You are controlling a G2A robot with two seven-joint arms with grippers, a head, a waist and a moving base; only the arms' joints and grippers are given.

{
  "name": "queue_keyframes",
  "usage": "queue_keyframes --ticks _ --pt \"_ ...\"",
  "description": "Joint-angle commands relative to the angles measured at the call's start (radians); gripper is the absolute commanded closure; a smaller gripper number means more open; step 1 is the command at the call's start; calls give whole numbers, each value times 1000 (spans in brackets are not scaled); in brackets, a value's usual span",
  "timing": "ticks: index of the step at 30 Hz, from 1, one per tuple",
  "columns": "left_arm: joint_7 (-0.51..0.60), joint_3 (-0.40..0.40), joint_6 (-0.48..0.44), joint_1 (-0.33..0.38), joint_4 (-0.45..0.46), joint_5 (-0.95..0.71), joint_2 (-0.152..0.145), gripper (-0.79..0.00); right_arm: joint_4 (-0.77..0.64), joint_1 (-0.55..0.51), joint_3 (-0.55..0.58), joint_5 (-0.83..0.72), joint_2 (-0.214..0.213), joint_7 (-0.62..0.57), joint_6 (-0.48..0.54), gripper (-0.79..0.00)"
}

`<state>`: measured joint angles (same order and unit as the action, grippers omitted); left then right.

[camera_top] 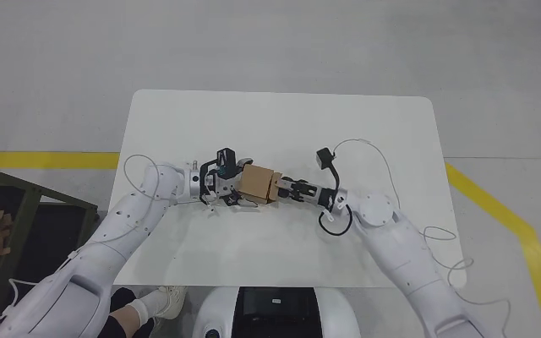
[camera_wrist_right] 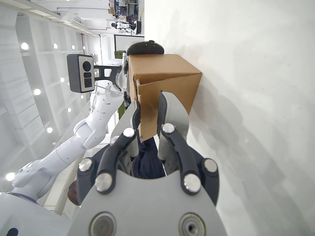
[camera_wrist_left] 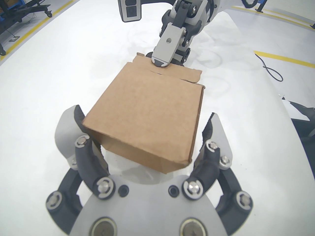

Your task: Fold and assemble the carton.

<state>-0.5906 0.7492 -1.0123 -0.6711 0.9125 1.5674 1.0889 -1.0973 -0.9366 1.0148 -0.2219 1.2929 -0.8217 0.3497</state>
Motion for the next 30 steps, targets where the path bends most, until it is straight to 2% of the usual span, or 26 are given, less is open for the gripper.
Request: queue_keyframes --ticks 1,21,25,27,30 --pt "0 0 0 0 0 0 0 -785 -4 -3 2 -1 0 2 -3 -145" --pt "2 3 0 -3 9 6 -3 -785 -37 13 -25 46 8 23 -33 -139" --pt "4 5 0 -4 10 6 -3 -785 -43 13 -25 48 9 28 -34 -185" --pt "6 5 0 -4 10 5 -3 -785 -45 10 -20 47 8 33 -33 -234" --pt "7 5 0 -4 9 5 -2 -785 -58 0 -10 47 5 32 -30 -237"
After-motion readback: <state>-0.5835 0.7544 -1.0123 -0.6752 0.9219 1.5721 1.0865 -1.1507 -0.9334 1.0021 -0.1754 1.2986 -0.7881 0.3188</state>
